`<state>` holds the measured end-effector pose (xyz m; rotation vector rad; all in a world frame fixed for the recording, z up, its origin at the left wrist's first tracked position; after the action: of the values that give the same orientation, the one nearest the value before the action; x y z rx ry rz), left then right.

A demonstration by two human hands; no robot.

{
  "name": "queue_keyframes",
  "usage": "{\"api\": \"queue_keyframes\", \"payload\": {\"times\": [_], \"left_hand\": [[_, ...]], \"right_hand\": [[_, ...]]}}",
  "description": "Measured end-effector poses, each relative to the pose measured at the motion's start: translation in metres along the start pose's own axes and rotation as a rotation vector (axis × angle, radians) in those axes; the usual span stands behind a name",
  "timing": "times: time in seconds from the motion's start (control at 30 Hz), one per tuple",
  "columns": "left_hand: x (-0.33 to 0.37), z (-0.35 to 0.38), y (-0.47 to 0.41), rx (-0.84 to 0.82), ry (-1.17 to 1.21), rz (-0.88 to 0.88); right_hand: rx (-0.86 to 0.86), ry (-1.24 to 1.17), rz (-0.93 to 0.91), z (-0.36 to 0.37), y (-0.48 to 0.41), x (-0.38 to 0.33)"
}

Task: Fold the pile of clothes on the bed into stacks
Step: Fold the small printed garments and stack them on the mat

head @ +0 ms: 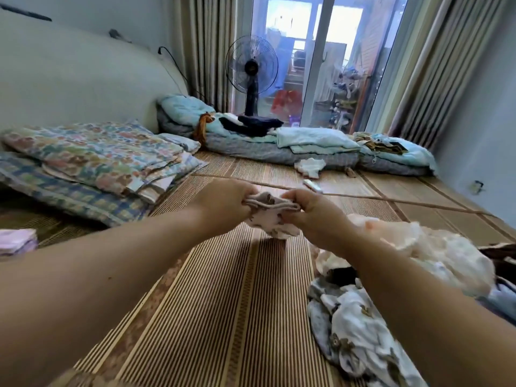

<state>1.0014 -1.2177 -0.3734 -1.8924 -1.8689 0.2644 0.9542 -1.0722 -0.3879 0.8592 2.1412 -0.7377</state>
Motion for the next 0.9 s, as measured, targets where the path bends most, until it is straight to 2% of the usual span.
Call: {"api": "queue_keyframes", "payload": {"times": [0.23, 0.37, 0.43, 0.47, 0.53, 0.63, 0.7, 0.73, 0.8, 0.83, 0.9], "left_hand": [[-0.003, 0.133, 0.145, -0.465, 0.155, -0.160], [0.004, 0.164, 0.204, -0.763, 0.301, -0.158], [0.006, 0.166, 0.212, -0.856, 0.362, -0.141], [0.005, 0.165, 0.210, -0.865, 0.357, -0.121], [0.002, 0.165, 0.197, -0.831, 0.359, -0.128], [-0.010, 0.168, 0.170, -0.663, 0.437, -0.313], [-0.021, 0.168, 0.160, -0.515, 0.281, -0.353], [-0.022, 0.167, 0.159, -0.461, 0.189, -0.316], [-0.012, 0.174, 0.166, -0.471, 0.079, -0.115], [-0.004, 0.182, 0.175, -0.536, 0.032, 0.019], [0.001, 0.200, 0.196, -0.687, -0.087, 0.223]], "right_hand": [[-0.314, 0.112, 0.278, 0.107, 0.106, 0.098], [-0.583, 0.004, 0.456, 0.134, 0.149, 0.120], [-0.654, -0.040, 0.498, 0.134, 0.158, 0.124], [-0.653, -0.058, 0.504, 0.133, 0.158, 0.125], [-0.549, -0.066, 0.492, 0.128, 0.148, 0.129], [-0.212, -0.021, 0.513, 0.114, 0.126, 0.146], [-0.007, 0.128, 0.469, 0.101, 0.121, 0.154], [0.032, 0.234, 0.391, 0.098, 0.122, 0.154], [-0.066, 0.408, 0.160, 0.107, 0.127, 0.148], [-0.191, 0.464, 0.061, 0.119, 0.133, 0.148], [-0.478, 0.566, 0.017, 0.144, 0.147, 0.162]]}}
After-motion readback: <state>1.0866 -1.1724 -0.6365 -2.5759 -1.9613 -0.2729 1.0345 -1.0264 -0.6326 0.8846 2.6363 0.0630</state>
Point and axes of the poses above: each hand's wrist, its own y-axis away from the middle knuckle, its own z-axis out of the palm, x = y × z, the point moved 8 cm from there along -y, towards the middle knuckle, and after that the axes turned 6 degrees about -y, right-handed, at the moved point
